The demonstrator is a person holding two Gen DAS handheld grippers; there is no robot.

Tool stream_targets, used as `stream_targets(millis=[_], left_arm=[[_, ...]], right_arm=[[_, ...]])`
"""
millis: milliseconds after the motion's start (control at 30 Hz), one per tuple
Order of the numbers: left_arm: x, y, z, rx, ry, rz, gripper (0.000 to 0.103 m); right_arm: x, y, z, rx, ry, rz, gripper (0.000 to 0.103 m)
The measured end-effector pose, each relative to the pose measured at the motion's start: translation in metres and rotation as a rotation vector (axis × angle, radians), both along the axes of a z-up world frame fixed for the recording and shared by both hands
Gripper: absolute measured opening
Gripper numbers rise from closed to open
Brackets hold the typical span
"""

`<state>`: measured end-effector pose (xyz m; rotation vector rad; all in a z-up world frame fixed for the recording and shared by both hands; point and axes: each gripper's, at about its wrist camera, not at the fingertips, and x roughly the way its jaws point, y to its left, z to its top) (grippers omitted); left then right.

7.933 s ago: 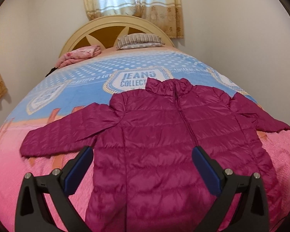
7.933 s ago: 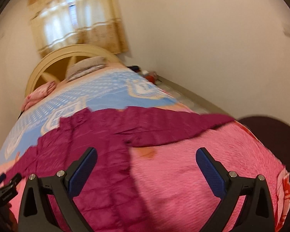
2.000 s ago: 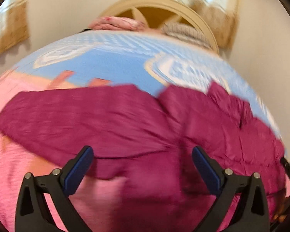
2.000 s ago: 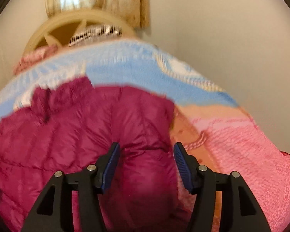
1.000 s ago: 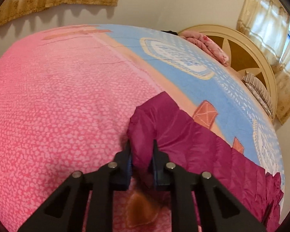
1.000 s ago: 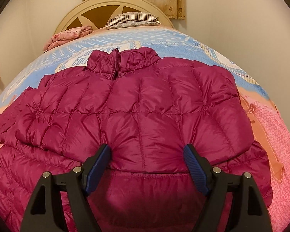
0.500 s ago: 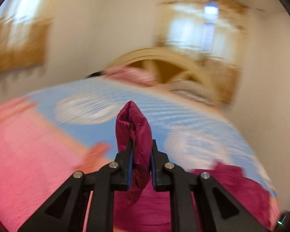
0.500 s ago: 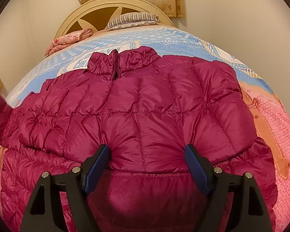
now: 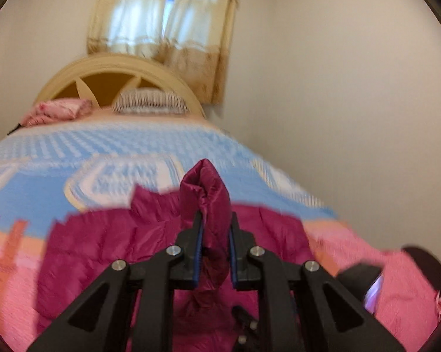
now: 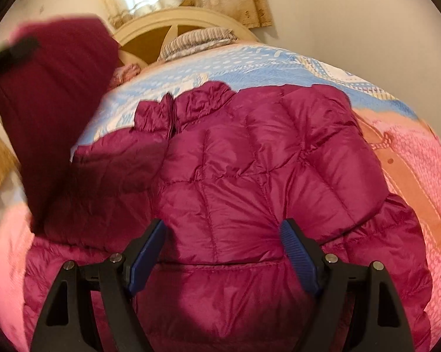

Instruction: Fold large clothes

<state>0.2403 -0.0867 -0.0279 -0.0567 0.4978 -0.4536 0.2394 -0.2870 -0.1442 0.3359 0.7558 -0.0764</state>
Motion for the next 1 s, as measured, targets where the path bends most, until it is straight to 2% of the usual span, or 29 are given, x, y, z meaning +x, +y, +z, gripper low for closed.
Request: stream_targets(millis=[100, 167, 200, 233, 267, 300, 333, 433, 500, 600, 700, 767, 800, 867, 933, 1000], left_arm=[[0.001, -0.004, -0.03, 0.034, 0.111, 0.004, 0.016], [0.001, 0.002, -0.042, 0.049, 0.171, 0.014, 0.022], [-0.006, 0.004, -0.044, 0.035, 0.184, 0.021, 0.038], [-0.008, 0.01, -0.043, 0.029, 0.207, 0.035, 0.062], [-0.006, 0.016, -0.045, 0.024, 0.227, 0.051, 0.076], [-0.008, 0.024, -0.044, 0.011, 0.248, 0.063, 0.098], [-0.014, 0.034, -0.041, -0.01, 0.251, 0.068, 0.102], [-0.032, 0.057, -0.036, -0.011, 0.221, 0.096, 0.102], [-0.038, 0.077, -0.037, 0.022, 0.193, 0.145, 0.102], [-0.035, 0.106, -0.053, 0.073, 0.161, 0.254, 0.102], [-0.026, 0.124, -0.077, 0.115, 0.188, 0.362, 0.102], [-0.021, 0.128, -0.09, 0.079, 0.243, 0.367, 0.101], [-0.019, 0.129, -0.093, 0.059, 0.269, 0.363, 0.101], [-0.018, 0.132, -0.096, 0.04, 0.289, 0.378, 0.101], [-0.015, 0.138, -0.101, 0.01, 0.322, 0.395, 0.101], [-0.013, 0.147, -0.107, -0.055, 0.361, 0.406, 0.101]], right_arm=[[-0.005, -0.011, -0.001, 0.068, -0.027, -0.02, 0.081], [-0.005, -0.013, -0.001, 0.084, -0.033, -0.025, 0.081], [-0.005, -0.011, -0.001, 0.078, -0.029, -0.022, 0.081], [-0.003, -0.009, -0.001, 0.065, -0.022, -0.022, 0.081], [-0.003, -0.008, 0.0, 0.061, -0.021, -0.023, 0.081], [-0.003, -0.009, -0.001, 0.068, -0.022, -0.022, 0.081], [-0.004, -0.011, -0.001, 0.082, -0.022, -0.021, 0.081], [-0.006, -0.019, 0.003, 0.128, -0.022, -0.013, 0.081], [-0.014, -0.021, 0.013, 0.092, -0.015, -0.019, 0.081], [-0.037, -0.032, 0.041, 0.087, -0.093, -0.054, 0.081], [-0.035, -0.039, 0.064, 0.146, -0.14, -0.039, 0.081], [-0.017, -0.033, 0.066, 0.162, -0.108, 0.013, 0.081], [-0.002, -0.026, 0.06, 0.142, -0.057, 0.032, 0.081], [0.02, -0.014, 0.043, 0.042, 0.054, 0.006, 0.081], [0.032, -0.001, 0.026, -0.007, 0.113, 0.02, 0.08], [0.032, 0.015, 0.015, -0.05, 0.111, 0.058, 0.058]])
